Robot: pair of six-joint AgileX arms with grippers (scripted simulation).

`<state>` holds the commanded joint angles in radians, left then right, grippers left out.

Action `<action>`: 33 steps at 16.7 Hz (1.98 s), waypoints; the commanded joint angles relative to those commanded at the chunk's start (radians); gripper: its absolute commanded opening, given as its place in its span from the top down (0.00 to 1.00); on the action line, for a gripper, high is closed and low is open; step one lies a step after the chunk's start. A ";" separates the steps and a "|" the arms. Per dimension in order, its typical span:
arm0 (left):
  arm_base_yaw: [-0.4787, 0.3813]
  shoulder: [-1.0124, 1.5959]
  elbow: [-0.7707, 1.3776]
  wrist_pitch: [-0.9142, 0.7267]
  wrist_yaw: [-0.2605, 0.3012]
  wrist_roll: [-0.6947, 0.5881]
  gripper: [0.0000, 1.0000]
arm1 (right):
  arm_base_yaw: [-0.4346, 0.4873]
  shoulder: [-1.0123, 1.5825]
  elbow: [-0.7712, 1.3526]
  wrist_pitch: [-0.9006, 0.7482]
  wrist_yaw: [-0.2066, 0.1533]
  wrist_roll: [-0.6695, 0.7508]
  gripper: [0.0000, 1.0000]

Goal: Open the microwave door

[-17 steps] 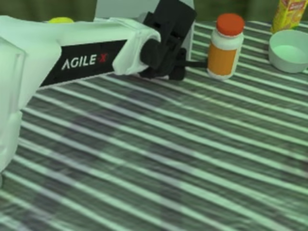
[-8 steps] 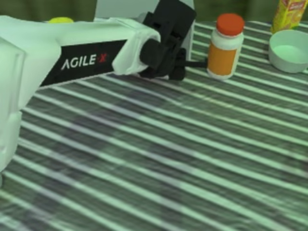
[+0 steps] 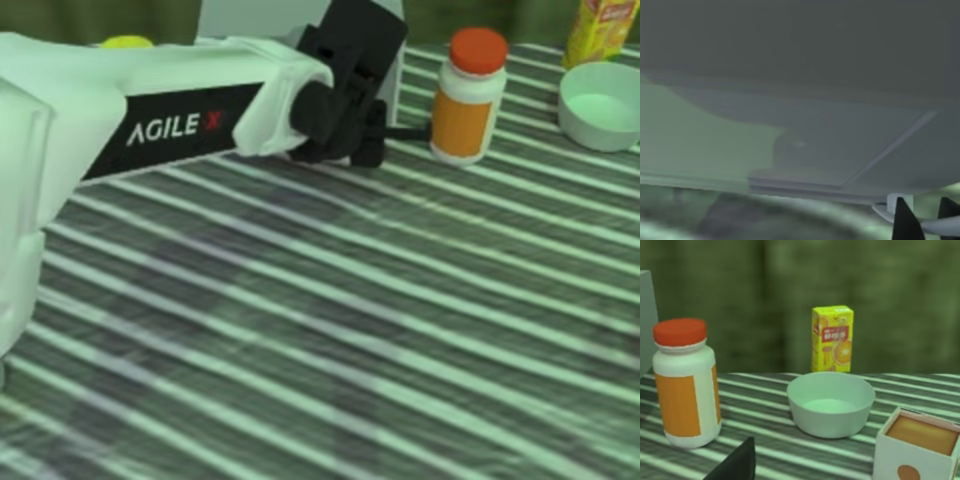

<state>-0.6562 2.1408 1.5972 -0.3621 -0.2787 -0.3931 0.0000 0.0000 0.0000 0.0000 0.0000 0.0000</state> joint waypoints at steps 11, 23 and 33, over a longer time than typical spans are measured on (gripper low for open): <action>0.016 -0.037 -0.060 0.034 0.026 0.048 1.00 | 0.000 0.000 0.000 0.000 0.000 0.000 0.00; 0.016 -0.037 -0.060 0.034 0.026 0.048 1.00 | 0.000 0.000 0.000 0.000 0.000 0.000 0.00; 0.008 -0.036 -0.059 0.034 0.035 0.045 1.00 | 0.000 0.000 0.000 0.000 0.000 0.000 0.00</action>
<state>-0.6481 2.1052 1.5382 -0.3278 -0.2438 -0.3477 0.0000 0.0000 0.0000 0.0000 0.0000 0.0000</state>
